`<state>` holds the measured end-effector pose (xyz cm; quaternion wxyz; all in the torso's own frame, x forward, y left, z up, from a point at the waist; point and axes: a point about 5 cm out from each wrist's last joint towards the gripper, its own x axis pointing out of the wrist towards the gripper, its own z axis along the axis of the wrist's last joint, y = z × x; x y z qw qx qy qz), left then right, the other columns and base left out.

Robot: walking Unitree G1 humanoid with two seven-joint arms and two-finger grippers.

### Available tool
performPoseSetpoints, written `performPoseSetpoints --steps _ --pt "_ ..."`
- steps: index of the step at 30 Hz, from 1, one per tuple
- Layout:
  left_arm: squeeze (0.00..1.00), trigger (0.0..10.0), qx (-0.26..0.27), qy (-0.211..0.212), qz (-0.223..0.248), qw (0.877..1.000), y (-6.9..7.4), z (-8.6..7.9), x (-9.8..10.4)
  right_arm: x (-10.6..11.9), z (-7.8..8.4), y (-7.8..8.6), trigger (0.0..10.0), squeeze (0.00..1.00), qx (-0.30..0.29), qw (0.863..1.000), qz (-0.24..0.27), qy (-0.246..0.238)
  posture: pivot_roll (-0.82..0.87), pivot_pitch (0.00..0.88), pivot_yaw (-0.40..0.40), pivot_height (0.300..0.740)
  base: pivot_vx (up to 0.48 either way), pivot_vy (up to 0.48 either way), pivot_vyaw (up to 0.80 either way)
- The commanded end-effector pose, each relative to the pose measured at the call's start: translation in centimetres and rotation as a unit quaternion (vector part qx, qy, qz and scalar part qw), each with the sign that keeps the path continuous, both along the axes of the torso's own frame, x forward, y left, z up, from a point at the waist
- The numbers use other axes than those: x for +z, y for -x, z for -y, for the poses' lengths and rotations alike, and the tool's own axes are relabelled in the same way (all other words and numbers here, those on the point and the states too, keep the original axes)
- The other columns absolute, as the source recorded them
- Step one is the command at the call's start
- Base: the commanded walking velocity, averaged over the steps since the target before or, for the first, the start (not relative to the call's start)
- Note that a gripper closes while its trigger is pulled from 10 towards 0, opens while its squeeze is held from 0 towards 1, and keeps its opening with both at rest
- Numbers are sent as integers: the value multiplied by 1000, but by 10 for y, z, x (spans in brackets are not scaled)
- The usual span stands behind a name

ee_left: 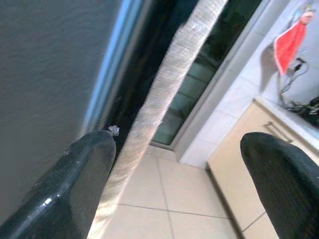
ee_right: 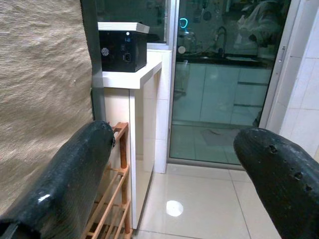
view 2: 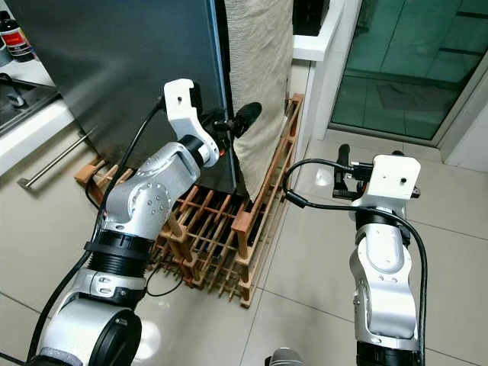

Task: Restocking fridge

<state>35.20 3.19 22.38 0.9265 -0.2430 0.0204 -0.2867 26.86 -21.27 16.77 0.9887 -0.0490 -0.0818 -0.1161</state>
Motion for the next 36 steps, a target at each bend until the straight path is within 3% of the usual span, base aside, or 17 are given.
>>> performPoseSetpoints --steps 1,6,11,16,24,31,36 --pt "0 10000 -61 51 19 997 12 42 26 -4 0 0 10000 192 -3 1000 -8 -9 -208 33 78 740 0 0 0" --pt "0 10000 -64 52 31 996 10 49 31 -4 -2 -1 10000 196 -1 1000 -8 -8 -206 32 79 740 0 0 0" --pt "0 10000 -51 27 57 997 6 57 32 -4 -3 -2 10000 192 1 1000 -7 -4 -211 33 83 740 0 0 0" --pt "0 10000 -16 2 85 996 2 53 34 -3 -3 -1 10000 196 -2 1000 -5 -1 -215 36 86 740 0 0 0" --pt "0 10000 5 2 81 997 -3 48 29 -4 -3 -1 10000 200 -3 1000 -5 0 -212 39 85 740 0 0 0" --pt "0 10000 -7 -2 81 997 0 55 24 -3 -5 -2 10000 196 -2 1000 -4 0 -210 38 88 740 0 0 0" --pt "0 10000 -65 36 83 994 8 69 28 -3 -5 -2 10000 196 -2 1000 -4 -1 -210 38 90 740 0 0 0"
